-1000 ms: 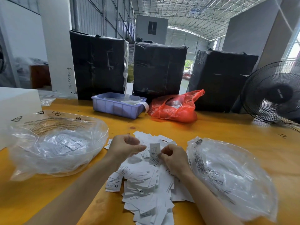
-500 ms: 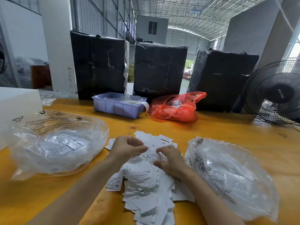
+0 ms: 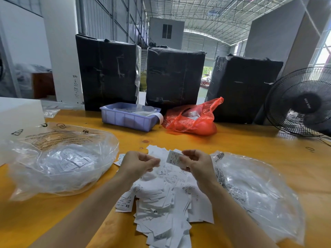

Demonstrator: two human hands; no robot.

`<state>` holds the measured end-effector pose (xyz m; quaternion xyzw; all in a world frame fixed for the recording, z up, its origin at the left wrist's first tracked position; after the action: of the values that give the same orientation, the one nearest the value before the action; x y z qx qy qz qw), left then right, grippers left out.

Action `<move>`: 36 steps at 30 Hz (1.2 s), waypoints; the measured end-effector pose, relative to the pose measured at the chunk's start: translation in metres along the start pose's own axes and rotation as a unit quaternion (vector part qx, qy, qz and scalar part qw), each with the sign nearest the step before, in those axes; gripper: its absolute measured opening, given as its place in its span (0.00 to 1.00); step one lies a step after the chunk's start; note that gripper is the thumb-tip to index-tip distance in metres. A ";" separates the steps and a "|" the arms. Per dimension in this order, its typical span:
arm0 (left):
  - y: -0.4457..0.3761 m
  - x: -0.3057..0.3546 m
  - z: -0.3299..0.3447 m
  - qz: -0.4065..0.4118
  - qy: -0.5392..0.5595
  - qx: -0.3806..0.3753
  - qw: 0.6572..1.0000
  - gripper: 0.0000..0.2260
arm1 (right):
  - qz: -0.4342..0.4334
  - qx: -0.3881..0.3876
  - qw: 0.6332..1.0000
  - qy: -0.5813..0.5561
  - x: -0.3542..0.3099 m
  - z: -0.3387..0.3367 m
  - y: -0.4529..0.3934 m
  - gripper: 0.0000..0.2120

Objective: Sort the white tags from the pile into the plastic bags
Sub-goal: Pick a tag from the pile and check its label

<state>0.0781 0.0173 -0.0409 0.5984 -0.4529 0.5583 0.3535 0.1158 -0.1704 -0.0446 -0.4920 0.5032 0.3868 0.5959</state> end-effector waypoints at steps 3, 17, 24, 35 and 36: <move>0.002 0.002 -0.001 -0.017 0.006 0.002 1.000 0.04 | 0.066 -0.035 0.994 -0.086 -0.014 0.002 0.005 0.03; 0.021 0.021 0.010 -0.088 0.071 -0.092 0.989 0.05 | -0.219 -0.109 0.963 0.115 -0.090 -0.005 0.030 0.11; 0.025 0.024 0.011 -0.099 0.083 -0.111 0.985 0.09 | -0.216 -0.115 0.962 0.125 -0.088 -0.004 0.031 0.10; 0.023 0.024 0.009 -0.097 0.085 -0.108 0.986 0.07 | -0.214 -0.096 0.967 0.102 -0.091 -0.008 0.029 0.08; 0.023 0.024 0.009 -0.096 0.087 -0.108 0.986 0.07 | -0.211 -0.096 0.968 0.099 -0.091 -0.009 0.028 0.08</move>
<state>0.0587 -0.0026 -0.0202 0.5468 -0.4182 0.5195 0.5062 0.0692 -0.1699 0.0392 -0.6777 0.4049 0.2484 0.5613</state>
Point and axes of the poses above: each hand's wrist, its own y-axis away from the middle knuckle, its own z-axis out of the palm, x = y × z, the point moved 4 cm from there along -y, towards the middle knuckle, and after that the axes turned 11 degrees about x, right-handed, at the moved point
